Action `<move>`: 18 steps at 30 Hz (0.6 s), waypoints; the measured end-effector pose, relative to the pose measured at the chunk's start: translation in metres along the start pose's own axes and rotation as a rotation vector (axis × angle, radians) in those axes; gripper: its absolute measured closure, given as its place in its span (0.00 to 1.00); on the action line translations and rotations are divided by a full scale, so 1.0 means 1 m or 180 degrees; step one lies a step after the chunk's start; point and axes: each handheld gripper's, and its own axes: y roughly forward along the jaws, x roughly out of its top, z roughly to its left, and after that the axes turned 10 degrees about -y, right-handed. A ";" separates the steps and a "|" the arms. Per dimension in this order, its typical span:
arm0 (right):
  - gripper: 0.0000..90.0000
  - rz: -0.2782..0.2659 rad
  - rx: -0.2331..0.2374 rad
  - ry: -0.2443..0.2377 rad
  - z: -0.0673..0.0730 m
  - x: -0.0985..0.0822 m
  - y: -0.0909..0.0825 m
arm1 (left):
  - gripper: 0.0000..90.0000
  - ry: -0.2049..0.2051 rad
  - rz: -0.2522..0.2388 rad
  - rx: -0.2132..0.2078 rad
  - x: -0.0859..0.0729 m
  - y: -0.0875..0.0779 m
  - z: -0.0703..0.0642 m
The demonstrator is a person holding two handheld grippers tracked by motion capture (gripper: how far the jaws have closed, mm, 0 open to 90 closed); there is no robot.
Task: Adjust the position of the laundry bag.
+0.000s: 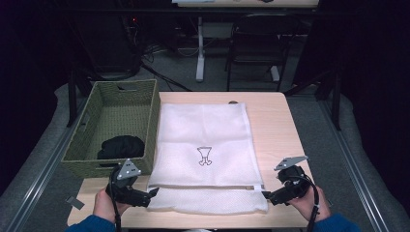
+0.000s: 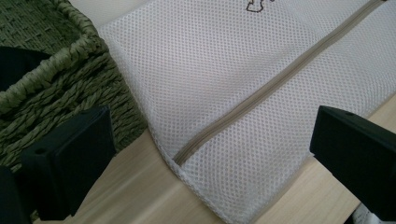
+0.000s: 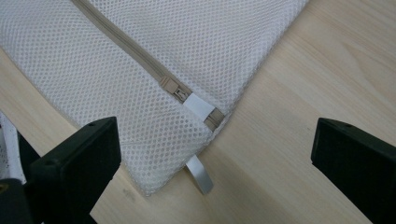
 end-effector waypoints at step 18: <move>0.29 0.0058 0.0018 -0.0102 0.005 0.003 0.004 | 0.28 0.0261 0.0237 -0.0197 -0.002 0.011 -0.017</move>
